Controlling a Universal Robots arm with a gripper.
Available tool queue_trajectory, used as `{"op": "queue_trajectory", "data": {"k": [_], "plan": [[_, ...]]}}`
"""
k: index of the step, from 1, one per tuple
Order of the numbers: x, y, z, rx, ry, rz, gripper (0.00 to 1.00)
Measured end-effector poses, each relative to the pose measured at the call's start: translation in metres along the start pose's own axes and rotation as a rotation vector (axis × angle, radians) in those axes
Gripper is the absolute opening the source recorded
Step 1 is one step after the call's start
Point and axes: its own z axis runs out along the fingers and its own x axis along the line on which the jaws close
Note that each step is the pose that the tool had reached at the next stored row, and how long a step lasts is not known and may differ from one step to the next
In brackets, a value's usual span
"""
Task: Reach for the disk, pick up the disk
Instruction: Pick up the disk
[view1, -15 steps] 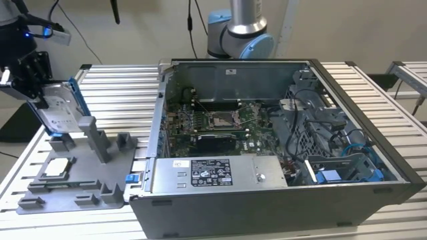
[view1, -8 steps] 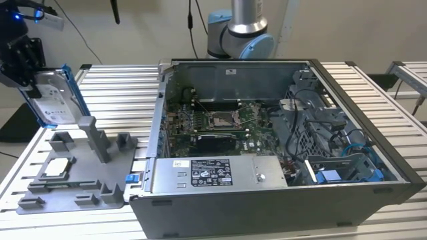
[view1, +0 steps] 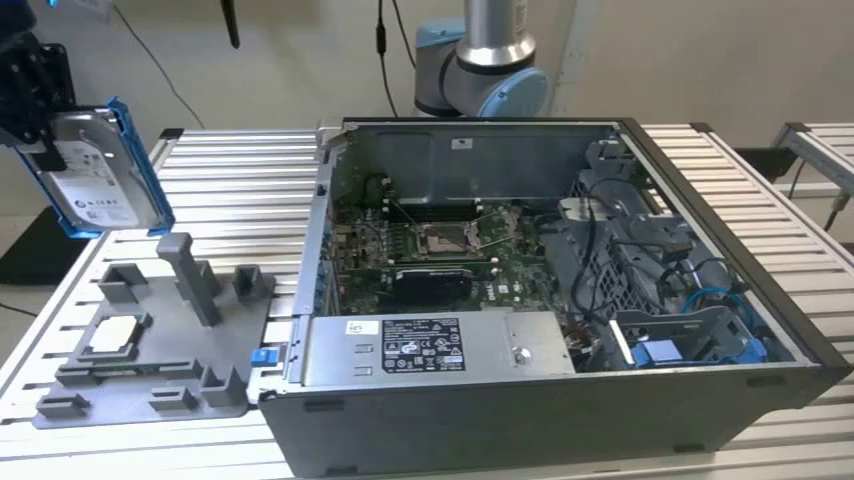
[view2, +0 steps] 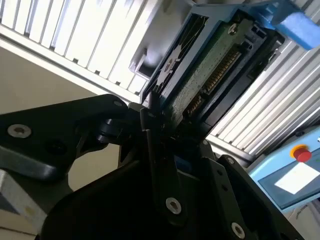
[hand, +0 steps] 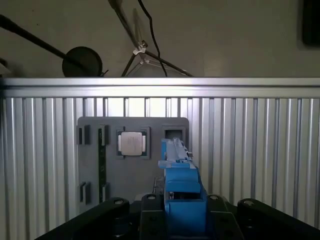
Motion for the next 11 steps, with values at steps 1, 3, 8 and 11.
{"op": "queue_trajectory", "data": {"k": [1, 3, 8, 11], "plan": [[0.0001, 0.0001, -0.0039, 0.0000, 0.0008, 0.000, 0.00], [0.0000, 0.0002, -0.0113, 0.0000, 0.0025, 0.000, 0.00], [0.0003, 0.0005, -0.0300, -0.0001, 0.0069, 0.000, 0.00], [0.0005, 0.0007, -0.0423, -0.0004, 0.0092, 0.000, 0.00]]}}
